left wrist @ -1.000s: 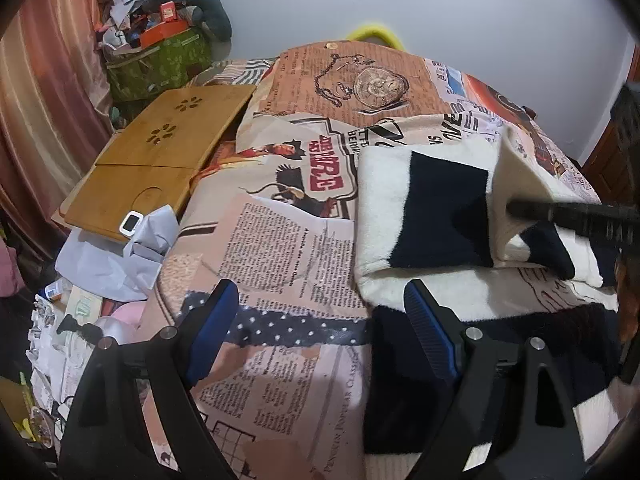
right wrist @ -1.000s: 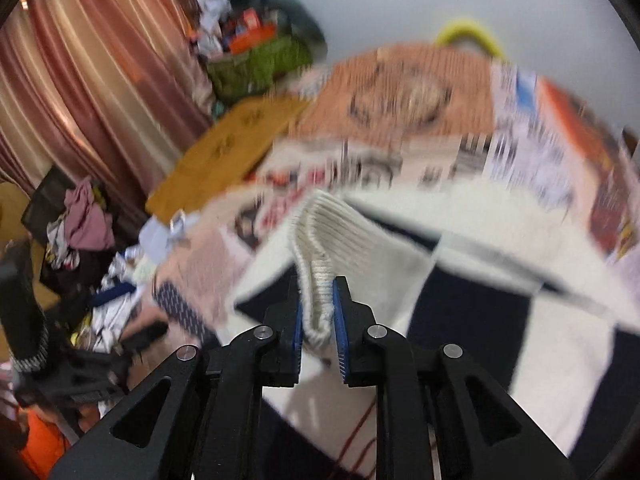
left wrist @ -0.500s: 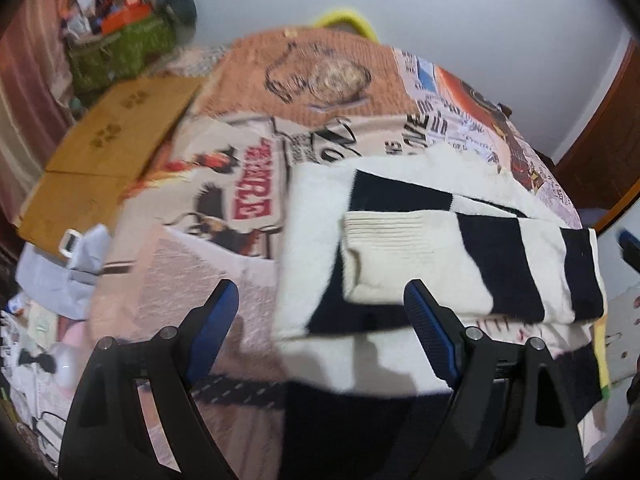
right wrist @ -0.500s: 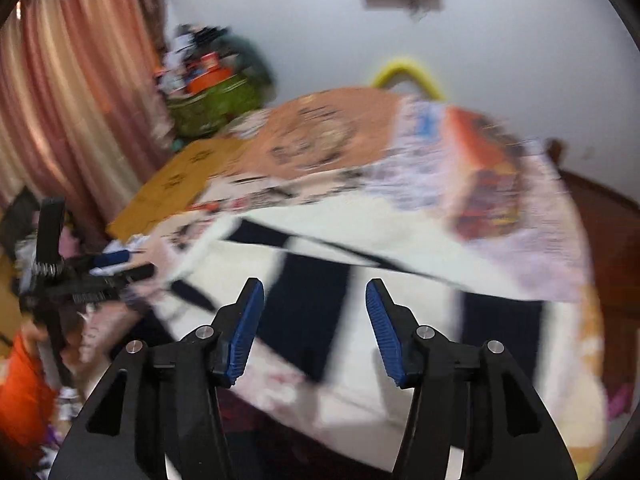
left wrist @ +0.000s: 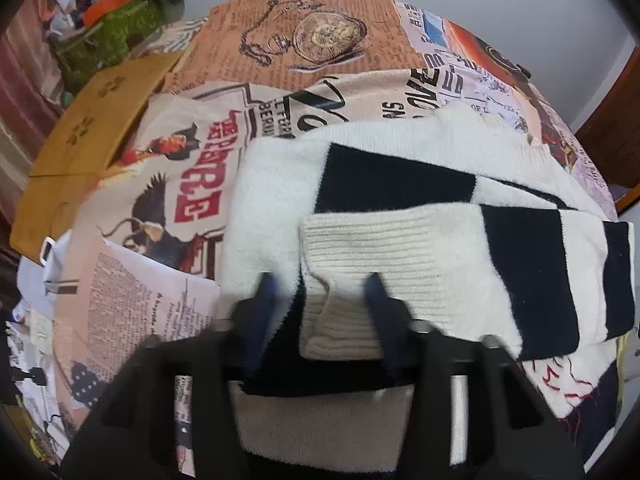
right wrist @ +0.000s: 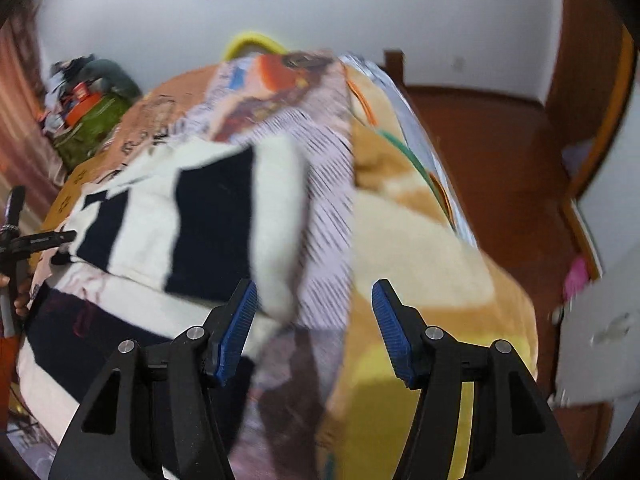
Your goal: Fold small clothes
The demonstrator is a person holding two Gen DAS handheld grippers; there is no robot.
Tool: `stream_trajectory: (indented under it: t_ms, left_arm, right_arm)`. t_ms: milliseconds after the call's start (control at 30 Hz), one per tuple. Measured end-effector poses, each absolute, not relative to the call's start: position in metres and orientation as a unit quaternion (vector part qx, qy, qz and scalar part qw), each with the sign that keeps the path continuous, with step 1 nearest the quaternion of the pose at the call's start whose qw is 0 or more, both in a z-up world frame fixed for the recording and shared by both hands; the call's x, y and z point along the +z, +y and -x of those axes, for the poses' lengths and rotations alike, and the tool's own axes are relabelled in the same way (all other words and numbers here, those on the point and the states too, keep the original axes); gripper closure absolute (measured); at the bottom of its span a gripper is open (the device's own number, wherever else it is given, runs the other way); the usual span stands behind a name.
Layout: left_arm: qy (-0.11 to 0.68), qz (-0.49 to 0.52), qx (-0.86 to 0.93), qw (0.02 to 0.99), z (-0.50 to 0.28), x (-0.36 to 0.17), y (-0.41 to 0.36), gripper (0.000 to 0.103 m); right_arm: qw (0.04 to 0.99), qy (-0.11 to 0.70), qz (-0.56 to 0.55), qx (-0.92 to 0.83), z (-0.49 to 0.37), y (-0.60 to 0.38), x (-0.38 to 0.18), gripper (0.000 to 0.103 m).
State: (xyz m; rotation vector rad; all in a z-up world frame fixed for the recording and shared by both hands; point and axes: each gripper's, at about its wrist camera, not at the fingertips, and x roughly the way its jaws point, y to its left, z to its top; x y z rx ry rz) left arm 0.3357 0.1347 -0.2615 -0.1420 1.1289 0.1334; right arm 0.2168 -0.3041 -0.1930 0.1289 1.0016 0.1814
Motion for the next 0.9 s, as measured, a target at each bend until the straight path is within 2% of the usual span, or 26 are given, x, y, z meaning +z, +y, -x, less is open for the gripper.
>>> stream_trajectory:
  t_ms: [167,367,633,733,900]
  left_arm:
    - [0.532,0.068,0.080,0.840,-0.339,-0.253,0.133,0.099]
    - [0.487,0.046,0.084,0.868,-0.332,-0.218,0.121,0.099]
    - [0.390,0.010,0.078,0.918,-0.313,-0.142,0.113,0.099]
    - [0.396,0.019,0.081,0.915,-0.314,-0.143,0.125,0.099]
    - [0.457,0.030,0.091,0.884,-0.316,-0.193,0.144,0.099]
  right_arm:
    - [0.862,0.490,-0.059,0.114,-0.218,-0.290,-0.203,0.047]
    - [0.863,0.484,-0.036,0.138,-0.229,-0.266,-0.211,0.047]
    - [0.884,0.447,-0.020,0.136,-0.231,-0.255,-0.197,0.047]
    - [0.887,0.439,-0.023,0.139,-0.231,-0.253,-0.190,0.047]
    - [0.886,0.437,-0.026,0.153,-0.227,-0.247,-0.182,0.047]
